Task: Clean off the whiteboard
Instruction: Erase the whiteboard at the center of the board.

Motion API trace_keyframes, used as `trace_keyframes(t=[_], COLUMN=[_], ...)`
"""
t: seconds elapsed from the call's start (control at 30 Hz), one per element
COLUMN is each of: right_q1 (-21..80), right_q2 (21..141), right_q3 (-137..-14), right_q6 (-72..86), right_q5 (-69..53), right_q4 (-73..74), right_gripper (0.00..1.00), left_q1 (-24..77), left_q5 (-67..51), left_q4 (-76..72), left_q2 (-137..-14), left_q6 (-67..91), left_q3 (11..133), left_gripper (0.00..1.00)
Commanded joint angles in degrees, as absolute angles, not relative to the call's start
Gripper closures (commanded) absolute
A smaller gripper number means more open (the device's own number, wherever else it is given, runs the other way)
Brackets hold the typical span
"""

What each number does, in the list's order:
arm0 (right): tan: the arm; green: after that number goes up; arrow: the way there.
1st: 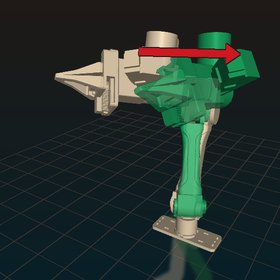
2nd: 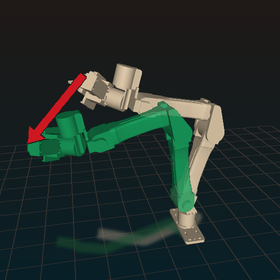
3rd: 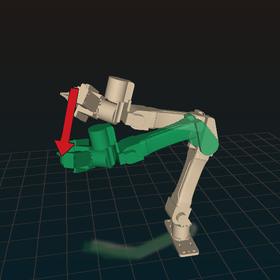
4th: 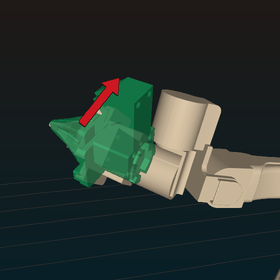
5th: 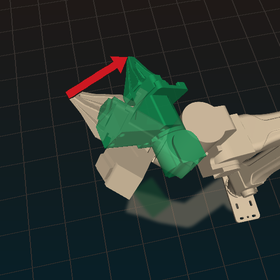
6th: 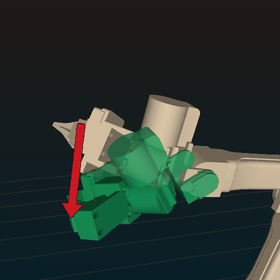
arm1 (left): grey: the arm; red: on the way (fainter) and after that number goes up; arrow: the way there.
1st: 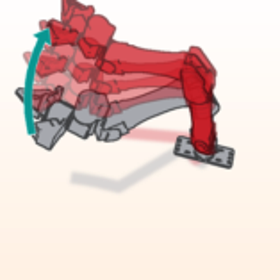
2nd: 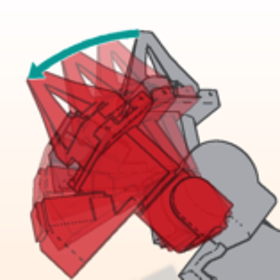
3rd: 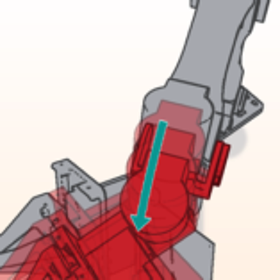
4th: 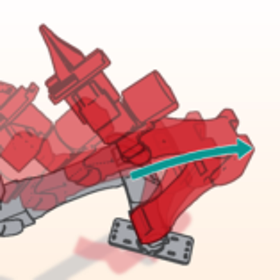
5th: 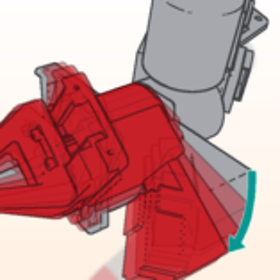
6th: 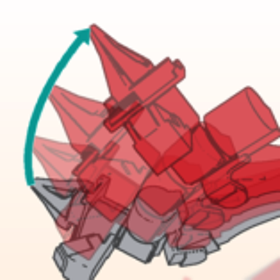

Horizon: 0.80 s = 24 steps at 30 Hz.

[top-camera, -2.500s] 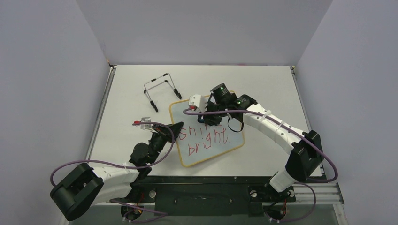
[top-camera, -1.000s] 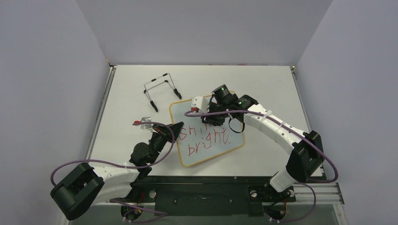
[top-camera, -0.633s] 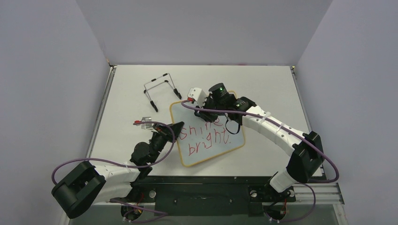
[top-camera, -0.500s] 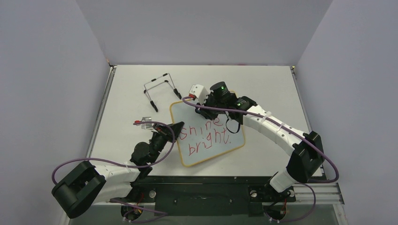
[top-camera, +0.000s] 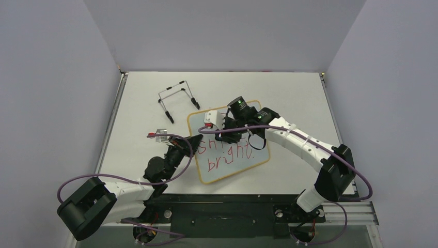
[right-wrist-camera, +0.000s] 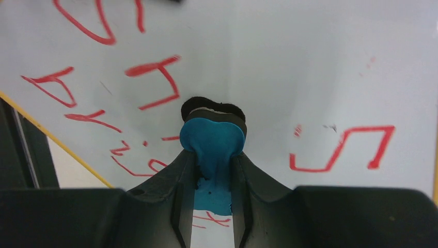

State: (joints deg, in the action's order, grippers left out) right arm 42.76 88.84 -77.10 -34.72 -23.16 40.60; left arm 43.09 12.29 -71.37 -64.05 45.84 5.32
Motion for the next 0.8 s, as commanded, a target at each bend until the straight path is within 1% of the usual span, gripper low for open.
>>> trace_keyframes(t=[0.0, 0.1, 0.2, 0.27, 0.33, 0.47, 0.57, 0.67, 0.77], right_q1=[45.56, 44.77, 41.74, 39.57, 38.09, 37.55, 39.19, 41.50, 43.21], right_q2=[89.47, 88.80, 88.23, 87.97, 87.97, 88.60, 89.99, 90.45, 90.79], right_q3=[-79.25, -78.45, -77.65, -77.14, -76.64, -76.76, -78.02, -78.25, -78.89], right_q6=[-31.64, -25.14, -18.28, -16.51, -16.85, -22.80, -28.54, -30.63, -29.52], right_q5=[-24.21, -20.63, -16.61, -15.78, -15.89, -21.19, -26.76, -27.68, -27.63], right_q4=[36.77, 31.37, 26.19, 24.81, 24.94, 29.66, 35.15, 36.57, 35.93], right_gripper=[1.00, 1.00, 1.00, 1.00, 1.00, 1.00, 1.00, 1.00, 1.00], left_q1=[43.78, 43.85, 43.82, 43.79, 43.80, 43.84, 43.84, 43.82, 43.82], left_q5=[7.80, 7.82, 7.75, 7.74, 7.67, 7.69, 7.65, 7.80, 8.05], left_q4=[-71.53, -71.51, -72.04, -72.41, -72.56, -72.68, -72.69, -72.50, -72.34], left_q2=[-63.55, -63.58, -63.99, -64.13, -64.23, -64.30, -64.22, -63.77, -63.44], left_q6=[40.65, 40.64, 40.74, 40.89, 40.87, 40.88, 40.94, 40.84, 40.63], left_q3=[6.52, 6.39, 6.34, 6.27, 6.27, 6.26, 6.18, 6.03, 5.75], left_gripper=[1.00, 1.00, 1.00, 1.00, 1.00, 1.00, 1.00, 1.00, 1.00])
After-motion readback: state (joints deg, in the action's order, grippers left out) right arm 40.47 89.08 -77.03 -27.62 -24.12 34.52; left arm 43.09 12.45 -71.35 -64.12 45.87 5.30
